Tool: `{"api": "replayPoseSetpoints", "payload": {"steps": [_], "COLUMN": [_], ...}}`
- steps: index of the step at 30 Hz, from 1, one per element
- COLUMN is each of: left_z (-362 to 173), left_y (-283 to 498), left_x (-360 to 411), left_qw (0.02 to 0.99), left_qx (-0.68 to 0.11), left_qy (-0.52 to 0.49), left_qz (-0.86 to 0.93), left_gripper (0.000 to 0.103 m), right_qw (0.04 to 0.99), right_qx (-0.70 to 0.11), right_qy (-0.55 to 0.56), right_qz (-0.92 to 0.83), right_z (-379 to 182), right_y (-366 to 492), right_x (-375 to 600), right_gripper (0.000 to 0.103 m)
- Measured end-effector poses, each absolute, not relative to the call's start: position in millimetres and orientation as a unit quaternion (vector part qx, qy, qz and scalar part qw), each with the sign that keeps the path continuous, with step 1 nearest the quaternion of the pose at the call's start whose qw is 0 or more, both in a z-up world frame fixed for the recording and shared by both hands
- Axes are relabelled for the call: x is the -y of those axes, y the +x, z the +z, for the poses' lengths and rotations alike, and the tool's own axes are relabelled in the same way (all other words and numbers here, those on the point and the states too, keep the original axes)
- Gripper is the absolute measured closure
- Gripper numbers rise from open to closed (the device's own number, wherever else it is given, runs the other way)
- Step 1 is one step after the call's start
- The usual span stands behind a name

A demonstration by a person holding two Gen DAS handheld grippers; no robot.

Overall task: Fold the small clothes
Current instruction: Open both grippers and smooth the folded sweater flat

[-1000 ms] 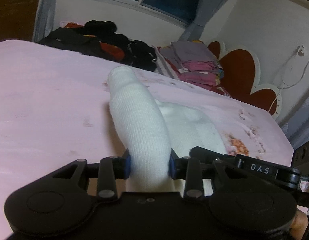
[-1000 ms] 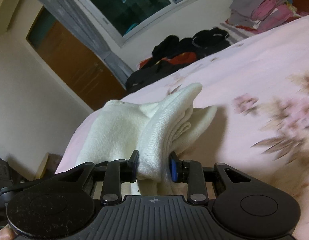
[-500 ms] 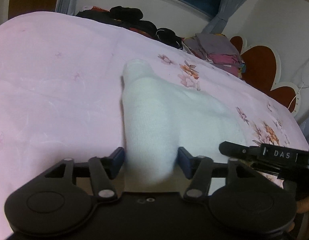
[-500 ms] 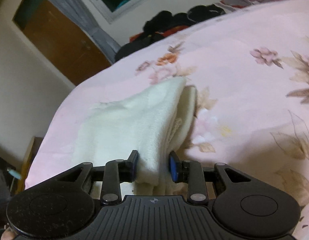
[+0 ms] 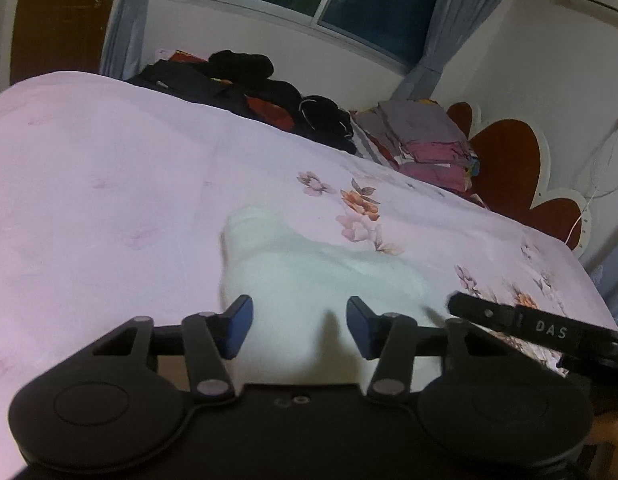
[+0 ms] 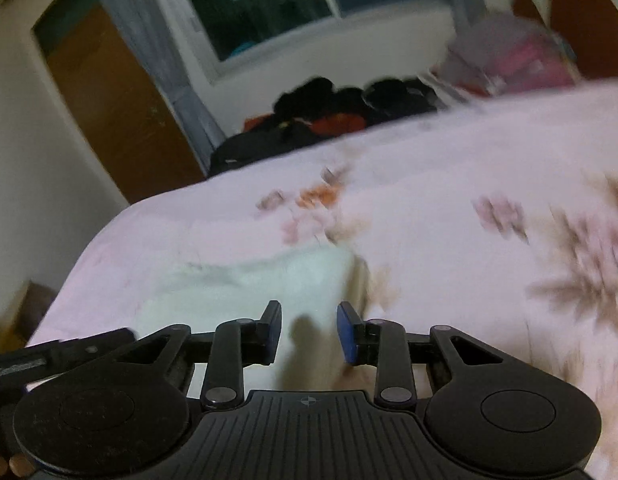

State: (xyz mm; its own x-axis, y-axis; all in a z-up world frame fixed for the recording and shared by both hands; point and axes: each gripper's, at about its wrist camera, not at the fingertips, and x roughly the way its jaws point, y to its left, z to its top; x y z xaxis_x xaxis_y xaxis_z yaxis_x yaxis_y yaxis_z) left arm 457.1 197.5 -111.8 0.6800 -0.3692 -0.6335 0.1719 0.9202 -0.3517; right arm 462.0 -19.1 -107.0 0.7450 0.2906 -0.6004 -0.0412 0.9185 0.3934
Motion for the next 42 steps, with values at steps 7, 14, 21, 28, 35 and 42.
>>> {"api": "replayPoseSetpoints", "payload": {"steps": [7,14,21,28,35,42], "left_z": [-135,-123,-112,-128,-137,-138], "left_y": [474,452,415,377,371,365], "left_x": [-186,-199,-199,-179,-179,-179], "left_qw": [0.903,0.905,0.908,0.903,0.898,0.898], "left_qx": [-0.389,-0.387,-0.391,-0.407,-0.419,-0.424], "left_qy": [-0.127,-0.122,-0.084,-0.027,-0.025,-0.02], "left_qz": [-0.131,-0.126,-0.123,-0.134,-0.13,-0.117], "left_gripper": [0.054,0.048,0.043,0.043,0.04,0.024], "right_qw": [0.917,0.92,0.929,0.92,0.914,0.918], "right_qx": [-0.383,-0.382,-0.356,-0.384,-0.402,-0.396], "right_qy": [0.088,0.074,0.066,0.034,0.04,0.009], "right_qz": [0.072,0.037,0.079,0.068,0.03,0.025], "right_z": [-140,-147,-120,-142,-158,-168], "right_y": [498,494,426,374,366,365], "right_x": [-12,-3,-16,-26,-21,-26], "right_gripper": [0.072,0.072,0.071,0.071,0.071,0.071]}}
